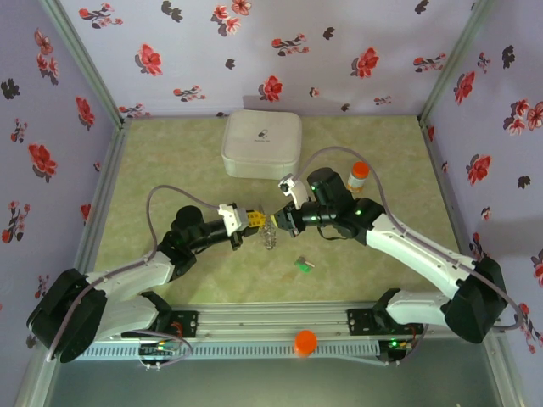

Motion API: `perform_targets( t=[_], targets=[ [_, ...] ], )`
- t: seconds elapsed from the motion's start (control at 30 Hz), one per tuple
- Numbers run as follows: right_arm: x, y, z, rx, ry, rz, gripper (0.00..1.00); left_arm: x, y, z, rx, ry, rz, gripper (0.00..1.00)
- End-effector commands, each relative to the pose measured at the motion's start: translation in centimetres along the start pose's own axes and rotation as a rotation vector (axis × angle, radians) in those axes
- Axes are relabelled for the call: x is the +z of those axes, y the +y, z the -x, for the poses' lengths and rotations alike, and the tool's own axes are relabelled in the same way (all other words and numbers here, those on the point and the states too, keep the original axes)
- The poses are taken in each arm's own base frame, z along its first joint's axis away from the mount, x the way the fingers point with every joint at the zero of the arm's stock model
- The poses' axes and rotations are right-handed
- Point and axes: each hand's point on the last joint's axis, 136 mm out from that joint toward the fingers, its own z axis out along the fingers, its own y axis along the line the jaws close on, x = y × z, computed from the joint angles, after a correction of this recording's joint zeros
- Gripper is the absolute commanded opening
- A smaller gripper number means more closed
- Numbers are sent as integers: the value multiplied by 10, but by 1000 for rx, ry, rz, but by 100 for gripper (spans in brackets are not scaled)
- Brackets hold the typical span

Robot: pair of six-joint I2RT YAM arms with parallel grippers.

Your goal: Put the keys on the keyring

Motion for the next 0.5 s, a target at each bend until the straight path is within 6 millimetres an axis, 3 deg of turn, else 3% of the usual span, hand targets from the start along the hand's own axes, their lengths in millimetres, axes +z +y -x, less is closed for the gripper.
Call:
perform_targets(
  t=[0.0,0.3,0.47],
  targets=[
    [1,-1,6,11,0,6,3,-3,-4,39,61,-143,-30,0],
    [1,3,8,22,-7,51,9,-1,-3,51,67,-192,-38,0],
    [-6,1,11,22,-36,49,22,-1,-3,48,63,-185,-36,0]
  ],
)
